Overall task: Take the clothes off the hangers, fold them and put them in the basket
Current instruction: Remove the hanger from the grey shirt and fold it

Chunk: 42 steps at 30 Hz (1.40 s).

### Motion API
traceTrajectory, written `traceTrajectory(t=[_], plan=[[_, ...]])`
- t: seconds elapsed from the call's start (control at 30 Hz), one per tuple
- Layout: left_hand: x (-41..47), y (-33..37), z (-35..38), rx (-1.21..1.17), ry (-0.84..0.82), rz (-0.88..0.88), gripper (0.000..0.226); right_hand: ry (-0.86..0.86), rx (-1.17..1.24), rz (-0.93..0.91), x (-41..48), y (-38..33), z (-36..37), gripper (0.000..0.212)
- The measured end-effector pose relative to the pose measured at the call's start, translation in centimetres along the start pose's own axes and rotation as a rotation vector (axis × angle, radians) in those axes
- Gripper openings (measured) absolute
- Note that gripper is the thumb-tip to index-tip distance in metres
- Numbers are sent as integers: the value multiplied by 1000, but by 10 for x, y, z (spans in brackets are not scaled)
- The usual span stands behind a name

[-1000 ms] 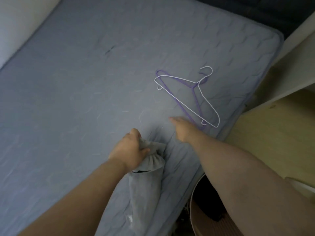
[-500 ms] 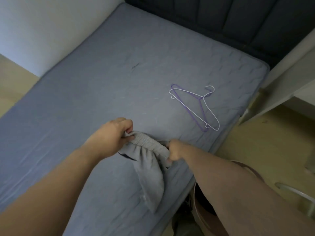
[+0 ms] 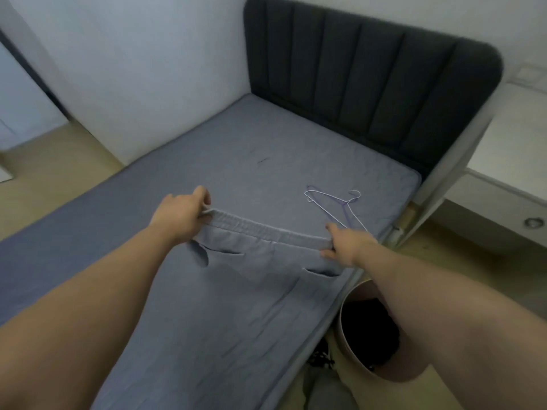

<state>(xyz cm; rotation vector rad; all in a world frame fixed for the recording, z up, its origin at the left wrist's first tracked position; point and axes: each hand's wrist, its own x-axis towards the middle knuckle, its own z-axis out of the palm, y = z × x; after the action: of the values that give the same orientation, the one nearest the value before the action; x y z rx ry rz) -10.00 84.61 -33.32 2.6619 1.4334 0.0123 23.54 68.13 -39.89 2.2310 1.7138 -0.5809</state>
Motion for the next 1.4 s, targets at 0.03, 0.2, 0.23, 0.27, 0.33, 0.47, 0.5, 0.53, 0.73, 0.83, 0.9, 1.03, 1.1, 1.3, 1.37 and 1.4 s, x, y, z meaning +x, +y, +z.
traceTrajectory(t=[0.03, 0.2, 0.23, 0.27, 0.33, 0.47, 0.5, 0.53, 0.73, 0.83, 0.9, 1.03, 1.1, 1.3, 1.37, 1.4], plan=[[-6, -6, -1, 58, 3, 3, 29, 45, 6, 35, -7, -2, -11, 57], [-50, -25, -11, 55, -16, -70, 29, 182, -186, 7, -49, -28, -58, 32], [-55, -26, -12, 47, -49, -87, 28, 196, -212, 6, -56, -34, -63, 27], [-58, -26, -12, 34, -82, -103, 29, 213, -229, 12, -60, -38, -67, 22], [-63, -27, -12, -1, -146, -128, 31, 248, -239, 18, -66, -45, -71, 20], [-74, -35, -8, -73, -194, -111, 33, 244, -249, 24, -78, -58, -78, 41], [-76, -38, -6, -98, -187, -97, 32, 231, -263, 33, -80, -59, -79, 50], [-78, -41, -4, -130, -177, -83, 31, 220, -273, 39, -83, -61, -79, 58], [-73, -43, 0, -230, -256, 2, 44, 25, -277, 93, -81, -66, -80, 40], [-60, -40, 0, -112, -315, 66, 46, 0, -142, 212, -70, -66, -84, 40], [-52, -38, 0, -69, -329, 77, 38, 10, -14, 359, -66, -68, -87, 44], [-40, -26, 2, -90, -351, -9, 39, -149, 25, 438, -64, -74, -100, 48], [-33, -17, 4, -96, -374, -27, 34, -272, -94, 417, -56, -75, -105, 33], [-5, 11, 15, -47, -533, -11, 37, -419, -289, 349, -22, -61, -99, 24], [5, 15, 19, -37, -510, -3, 48, -339, -277, 399, -14, -51, -100, 44], [11, 15, 22, -27, -501, -9, 48, -282, -272, 418, -9, -46, -100, 50]])
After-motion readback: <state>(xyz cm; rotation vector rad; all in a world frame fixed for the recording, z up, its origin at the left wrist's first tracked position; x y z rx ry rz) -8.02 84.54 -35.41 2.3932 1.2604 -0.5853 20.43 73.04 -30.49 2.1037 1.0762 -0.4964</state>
